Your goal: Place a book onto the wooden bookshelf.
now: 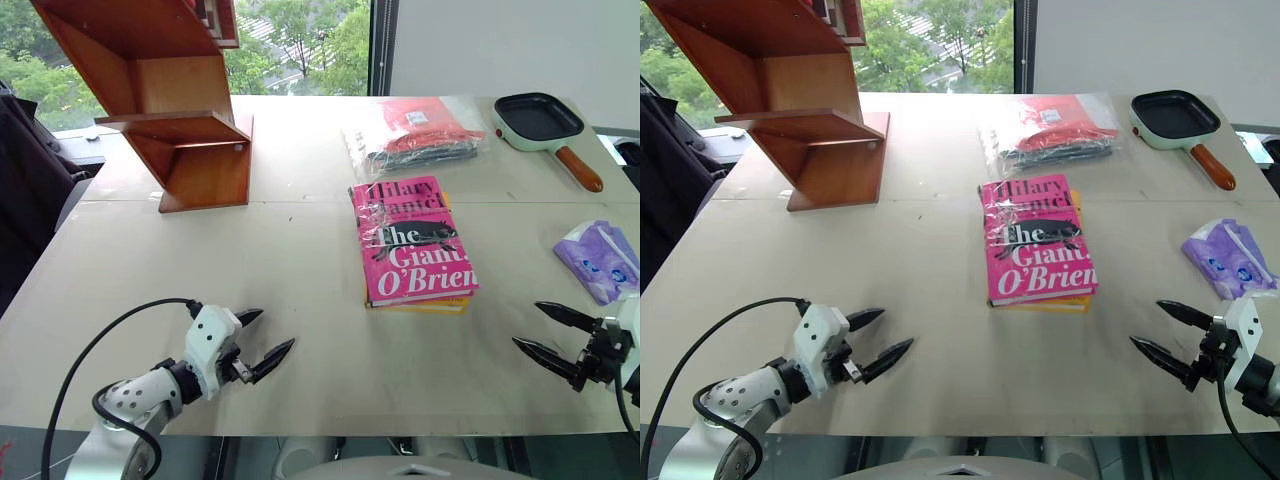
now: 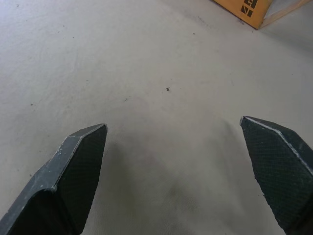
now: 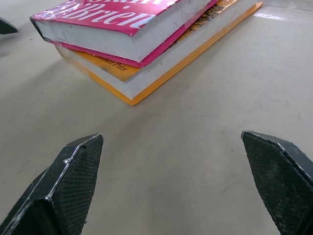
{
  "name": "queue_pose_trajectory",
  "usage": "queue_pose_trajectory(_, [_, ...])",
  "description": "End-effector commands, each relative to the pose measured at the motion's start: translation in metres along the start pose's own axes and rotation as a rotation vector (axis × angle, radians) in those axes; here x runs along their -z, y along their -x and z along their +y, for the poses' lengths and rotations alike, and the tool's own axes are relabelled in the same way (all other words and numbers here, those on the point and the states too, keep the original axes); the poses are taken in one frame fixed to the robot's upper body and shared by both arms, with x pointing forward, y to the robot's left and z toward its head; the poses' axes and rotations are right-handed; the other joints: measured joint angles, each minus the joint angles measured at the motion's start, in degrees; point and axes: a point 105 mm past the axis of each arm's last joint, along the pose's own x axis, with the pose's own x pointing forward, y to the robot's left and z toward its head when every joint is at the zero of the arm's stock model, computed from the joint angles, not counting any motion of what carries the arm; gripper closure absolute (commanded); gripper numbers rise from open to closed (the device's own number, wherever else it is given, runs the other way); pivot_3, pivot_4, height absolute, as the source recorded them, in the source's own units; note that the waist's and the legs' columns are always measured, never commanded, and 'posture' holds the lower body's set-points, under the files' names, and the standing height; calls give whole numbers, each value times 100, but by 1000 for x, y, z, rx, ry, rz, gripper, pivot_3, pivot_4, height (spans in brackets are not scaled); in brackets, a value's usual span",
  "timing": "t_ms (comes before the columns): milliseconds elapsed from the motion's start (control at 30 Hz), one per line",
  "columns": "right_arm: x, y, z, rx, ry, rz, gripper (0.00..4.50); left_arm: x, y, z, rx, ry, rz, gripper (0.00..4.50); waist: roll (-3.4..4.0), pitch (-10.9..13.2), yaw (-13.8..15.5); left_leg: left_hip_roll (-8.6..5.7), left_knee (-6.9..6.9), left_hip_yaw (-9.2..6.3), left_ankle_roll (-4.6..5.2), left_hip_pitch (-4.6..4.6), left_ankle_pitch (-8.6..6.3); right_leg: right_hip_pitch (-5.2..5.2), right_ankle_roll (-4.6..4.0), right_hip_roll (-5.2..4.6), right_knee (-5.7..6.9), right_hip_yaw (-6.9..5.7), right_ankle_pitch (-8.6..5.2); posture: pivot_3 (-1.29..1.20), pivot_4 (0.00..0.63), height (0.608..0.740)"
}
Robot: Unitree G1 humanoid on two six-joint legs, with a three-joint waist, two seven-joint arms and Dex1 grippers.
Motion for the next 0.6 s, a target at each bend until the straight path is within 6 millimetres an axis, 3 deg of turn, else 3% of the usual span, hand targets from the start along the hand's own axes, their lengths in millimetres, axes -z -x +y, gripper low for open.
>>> queue_pose_trajectory(33, [-4,-1,0,-10,25,-16,20,-11,1,5,-18,-31,-43,0,0,0,0,0,0,0,0,0,0,0,0,0,0,0,0,0,150,720])
queue_pose_trajectory(600, [-1,-4,-15,23,52,2,20,-16,0,17,-39,-48,-63,0,0,0,-11,0,0,1,-3,1,2,0,1,2,1,0,0,0,150,720])
